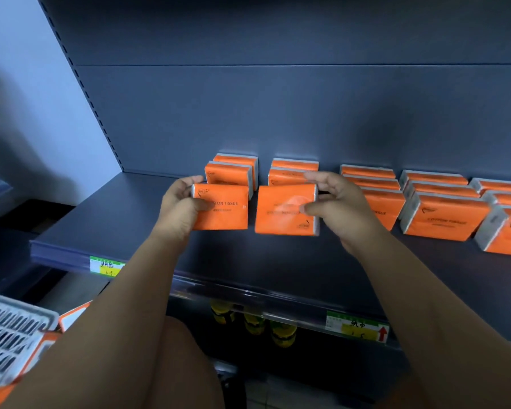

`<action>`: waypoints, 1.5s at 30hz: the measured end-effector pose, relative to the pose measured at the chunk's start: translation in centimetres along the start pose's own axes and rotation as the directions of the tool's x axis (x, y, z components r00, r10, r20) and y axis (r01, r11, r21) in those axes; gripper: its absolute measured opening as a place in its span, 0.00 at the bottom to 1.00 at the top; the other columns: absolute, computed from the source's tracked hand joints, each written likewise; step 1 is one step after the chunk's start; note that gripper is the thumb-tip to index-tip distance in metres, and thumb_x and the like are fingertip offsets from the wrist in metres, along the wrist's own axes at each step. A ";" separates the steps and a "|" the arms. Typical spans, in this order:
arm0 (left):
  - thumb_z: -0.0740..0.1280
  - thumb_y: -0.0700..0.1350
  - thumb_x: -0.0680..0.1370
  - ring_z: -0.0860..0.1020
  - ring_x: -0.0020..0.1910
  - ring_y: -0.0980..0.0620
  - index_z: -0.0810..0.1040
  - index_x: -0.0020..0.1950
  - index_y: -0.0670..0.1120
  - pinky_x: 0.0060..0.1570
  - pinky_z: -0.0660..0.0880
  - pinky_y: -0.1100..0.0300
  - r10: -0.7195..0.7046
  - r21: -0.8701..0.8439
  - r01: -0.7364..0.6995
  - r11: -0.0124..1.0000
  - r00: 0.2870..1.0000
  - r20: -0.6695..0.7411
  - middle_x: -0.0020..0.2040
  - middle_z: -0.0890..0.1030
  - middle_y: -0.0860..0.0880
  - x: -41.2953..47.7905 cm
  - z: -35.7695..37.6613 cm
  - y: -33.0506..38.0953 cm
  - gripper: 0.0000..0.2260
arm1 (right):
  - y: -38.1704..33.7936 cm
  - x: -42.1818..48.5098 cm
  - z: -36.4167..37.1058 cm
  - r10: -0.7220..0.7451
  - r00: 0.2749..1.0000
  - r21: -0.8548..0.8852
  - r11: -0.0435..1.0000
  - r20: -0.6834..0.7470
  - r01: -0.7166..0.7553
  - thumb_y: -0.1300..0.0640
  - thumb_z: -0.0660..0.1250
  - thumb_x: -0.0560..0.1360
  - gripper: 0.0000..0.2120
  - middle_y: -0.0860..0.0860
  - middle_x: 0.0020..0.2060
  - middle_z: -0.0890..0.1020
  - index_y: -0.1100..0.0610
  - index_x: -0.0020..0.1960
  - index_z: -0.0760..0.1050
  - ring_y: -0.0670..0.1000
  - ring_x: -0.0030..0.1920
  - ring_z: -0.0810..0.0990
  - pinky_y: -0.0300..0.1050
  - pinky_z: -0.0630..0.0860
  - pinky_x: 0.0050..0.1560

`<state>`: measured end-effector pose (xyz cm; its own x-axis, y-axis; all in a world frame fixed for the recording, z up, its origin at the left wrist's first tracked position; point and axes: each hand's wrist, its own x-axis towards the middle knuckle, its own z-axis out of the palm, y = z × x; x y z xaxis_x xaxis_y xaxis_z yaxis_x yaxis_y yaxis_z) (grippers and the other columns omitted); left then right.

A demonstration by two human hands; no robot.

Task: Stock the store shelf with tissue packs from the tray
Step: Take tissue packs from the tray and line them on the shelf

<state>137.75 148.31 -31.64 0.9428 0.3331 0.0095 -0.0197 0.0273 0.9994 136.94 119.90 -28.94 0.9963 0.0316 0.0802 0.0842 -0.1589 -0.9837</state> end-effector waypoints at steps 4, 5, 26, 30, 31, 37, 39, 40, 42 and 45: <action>0.67 0.27 0.74 0.83 0.50 0.51 0.80 0.59 0.49 0.47 0.80 0.57 0.030 0.090 -0.036 0.995 0.997 0.065 0.52 0.85 0.47 0.1 0.1 -0.5 0.20 | 0.3 -0.3 -0.2 -0.003 0.999 -0.123 0.992 0.044 0.008 0.73 0.73 0.73 0.29 0.48 0.51 0.85 0.49 0.68 0.79 0.45 0.48 0.86 0.42 0.84 0.45; 0.68 0.29 0.73 0.83 0.51 0.50 0.80 0.61 0.47 0.50 0.81 0.54 0.034 0.104 -0.042 0.994 0.996 0.078 0.54 0.85 0.45 0.2 0.1 -0.7 0.20 | 0.3 -0.3 -0.3 0.000 0.999 -0.148 0.989 0.048 0.007 0.73 0.73 0.73 0.29 0.48 0.51 0.85 0.49 0.68 0.78 0.46 0.50 0.86 0.45 0.84 0.47; 0.67 0.34 0.75 0.78 0.62 0.45 0.79 0.69 0.51 0.60 0.71 0.59 0.325 0.661 -0.271 0.700 0.945 0.043 0.63 0.80 0.47 4.3 -0.1 -3.0 0.24 | 1.0 1.5 0.1 -0.142 0.989 -0.198 0.971 -0.028 0.134 0.68 0.76 0.71 0.31 0.45 0.53 0.85 0.46 0.69 0.76 0.43 0.53 0.83 0.40 0.80 0.52; 0.68 0.43 0.77 0.79 0.61 0.43 0.73 0.73 0.55 0.56 0.75 0.50 0.315 0.737 -0.227 0.637 0.949 0.020 0.62 0.82 0.48 4.9 0.3 -2.7 0.24 | -0.1 1.5 0.7 -0.298 0.952 -0.130 0.949 -0.065 0.288 0.69 0.74 0.72 0.31 0.43 0.54 0.84 0.43 0.67 0.76 0.40 0.54 0.82 0.31 0.75 0.49; 0.69 0.44 0.77 0.78 0.62 0.43 0.71 0.74 0.54 0.56 0.75 0.50 0.287 0.737 -0.200 0.645 0.958 0.009 0.63 0.81 0.48 5.2 0.6 -2.6 0.25 | -0.2 1.6 0.9 -0.310 0.948 -0.148 0.943 -0.064 0.298 0.68 0.75 0.72 0.31 0.43 0.56 0.83 0.42 0.68 0.76 0.41 0.54 0.82 0.33 0.76 0.50; 0.67 0.44 0.76 0.78 0.60 0.46 0.74 0.69 0.55 0.56 0.76 0.51 0.233 0.648 -0.142 0.748 0.971 -0.056 0.60 0.81 0.50 5.9 1.7 -2.3 0.21 | -0.2 2.6 2.7 -0.444 0.896 -0.441 0.806 -0.011 0.394 0.64 0.77 0.69 0.20 0.42 0.51 0.82 0.48 0.57 0.82 0.45 0.50 0.81 0.48 0.79 0.58; 0.66 0.44 0.76 0.79 0.59 0.46 0.75 0.68 0.55 0.57 0.77 0.51 0.209 0.616 -0.122 0.778 0.975 -0.072 0.61 0.80 0.49 6.0 2.0 -2.3 0.21 | -0.2 2.8 3.2 -0.469 0.882 -0.494 0.760 0.031 0.422 0.64 0.77 0.70 0.18 0.41 0.49 0.83 0.49 0.57 0.83 0.44 0.52 0.81 0.48 0.78 0.59; 0.66 0.43 0.76 0.79 0.59 0.46 0.75 0.68 0.54 0.57 0.76 0.52 0.202 0.602 -0.114 0.790 0.976 -0.081 0.61 0.80 0.49 6.1 2.1 -2.3 0.21 | -0.1 2.9 3.6 -0.468 0.882 -0.513 0.744 0.057 0.428 0.64 0.77 0.70 0.19 0.42 0.50 0.84 0.49 0.59 0.83 0.45 0.53 0.81 0.48 0.78 0.60; 0.65 0.42 0.76 0.79 0.60 0.45 0.76 0.68 0.53 0.56 0.74 0.55 0.193 0.573 -0.103 0.813 0.976 -0.098 0.61 0.80 0.48 6.3 2.4 -2.3 0.21 | 0.1 3.0 4.2 -0.447 0.885 -0.545 0.713 0.133 0.441 0.63 0.76 0.71 0.21 0.43 0.55 0.85 0.47 0.61 0.82 0.47 0.59 0.80 0.47 0.76 0.64; 0.66 0.42 0.75 0.79 0.59 0.47 0.76 0.69 0.52 0.61 0.75 0.53 0.158 0.493 -0.081 0.866 0.981 -0.117 0.61 0.80 0.49 6.1 2.8 -1.9 0.22 | 0.4 3.0 4.9 -0.416 0.872 -0.573 0.661 0.257 0.484 0.64 0.74 0.72 0.24 0.42 0.61 0.83 0.47 0.65 0.81 0.47 0.65 0.78 0.45 0.73 0.67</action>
<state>144.51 147.66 -33.40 0.8825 0.4410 0.1635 0.0705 -0.4676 0.8811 139.87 124.71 -29.91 0.8294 0.3469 0.4380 0.5483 -0.6555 -0.5192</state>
